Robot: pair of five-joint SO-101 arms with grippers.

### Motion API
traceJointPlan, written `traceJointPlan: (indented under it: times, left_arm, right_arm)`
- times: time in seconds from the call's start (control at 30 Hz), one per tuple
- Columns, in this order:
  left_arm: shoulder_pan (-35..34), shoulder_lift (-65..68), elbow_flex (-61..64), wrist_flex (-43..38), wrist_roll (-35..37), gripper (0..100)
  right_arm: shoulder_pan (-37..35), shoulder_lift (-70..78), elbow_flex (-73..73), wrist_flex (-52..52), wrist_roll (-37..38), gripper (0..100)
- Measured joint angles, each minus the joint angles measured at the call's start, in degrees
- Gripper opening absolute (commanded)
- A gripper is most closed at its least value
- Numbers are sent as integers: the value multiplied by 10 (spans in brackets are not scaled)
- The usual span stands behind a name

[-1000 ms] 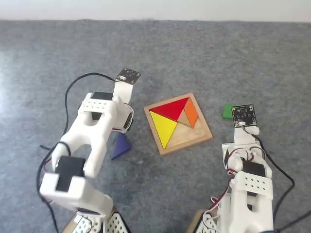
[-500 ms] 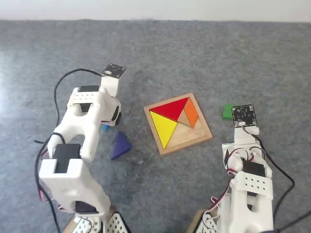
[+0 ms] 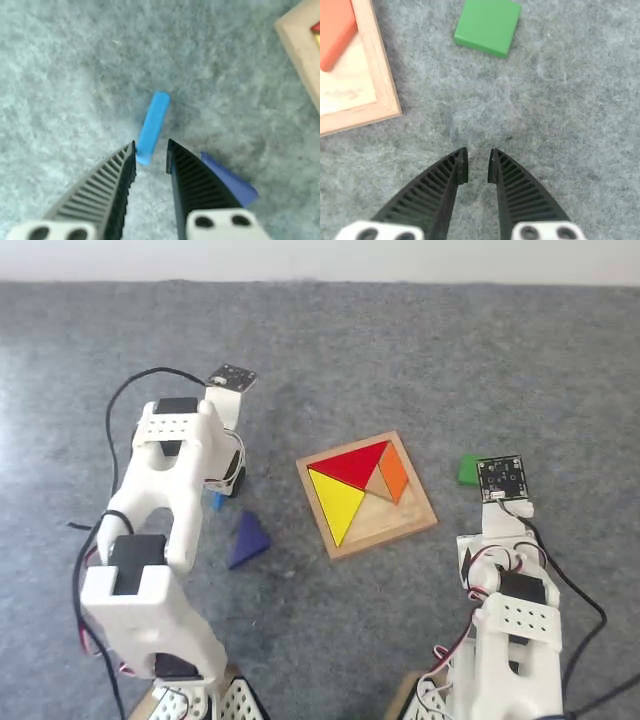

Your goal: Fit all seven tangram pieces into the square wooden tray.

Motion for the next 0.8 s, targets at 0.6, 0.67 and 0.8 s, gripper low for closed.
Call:
traceJointPlan:
  times: [0.6, 0.67, 0.8]
  left_arm:
    - [-2, 2, -3, 3, 0, 53]
    - [-2, 2, -3, 3, 0, 17]
    - [-1, 2, -3, 3, -2, 13]
  right_arm:
    - [0, 0, 0, 0, 0, 80]
    - [0, 0, 0, 0, 0, 80]
    - [0, 0, 0, 0, 0, 80]
